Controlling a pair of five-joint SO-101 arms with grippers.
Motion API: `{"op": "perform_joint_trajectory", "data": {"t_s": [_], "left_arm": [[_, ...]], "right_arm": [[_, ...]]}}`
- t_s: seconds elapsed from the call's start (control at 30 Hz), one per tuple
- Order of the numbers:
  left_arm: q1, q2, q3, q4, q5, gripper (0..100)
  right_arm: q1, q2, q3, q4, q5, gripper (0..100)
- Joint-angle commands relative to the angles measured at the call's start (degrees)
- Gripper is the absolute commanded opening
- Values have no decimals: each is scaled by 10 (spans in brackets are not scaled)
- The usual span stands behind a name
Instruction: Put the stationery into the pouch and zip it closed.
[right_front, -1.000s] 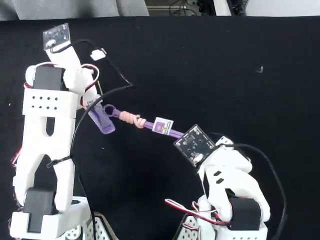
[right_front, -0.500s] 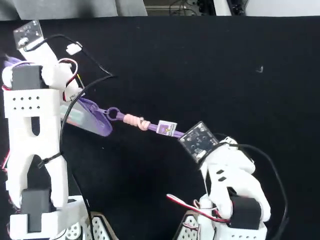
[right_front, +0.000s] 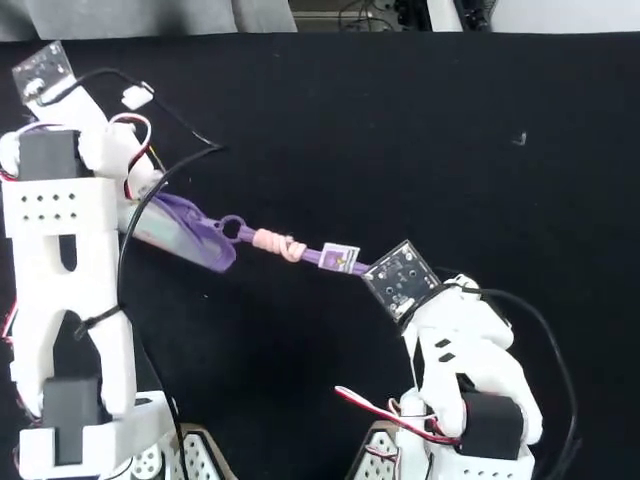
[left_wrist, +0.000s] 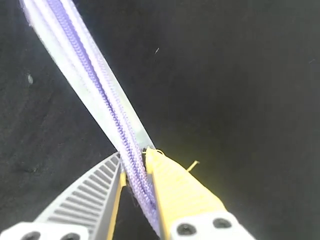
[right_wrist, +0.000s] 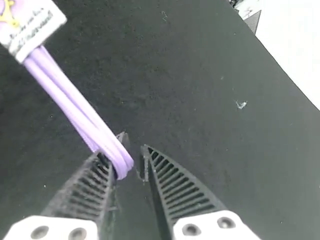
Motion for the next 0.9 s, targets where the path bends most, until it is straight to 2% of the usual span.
{"op": "perform_joint_trajectory", "data": {"t_s": [0.0,0.23,0.4,0.63,0.87], "left_arm": [[-52,-14,-87,-2,11,28],[-104,-10,-110,-6,12,28],[-106,-13,-113,-6,12,28],[-106,-10,-113,-7,13,28],[-107,-10,-108,-20,33,28]], "right_arm": [[62,1,-7,18,19,11],[120,2,11,22,105,11],[149,2,51,25,178,11],[214,-3,81,87,342,11],[270,1,82,91,428,11]]}}
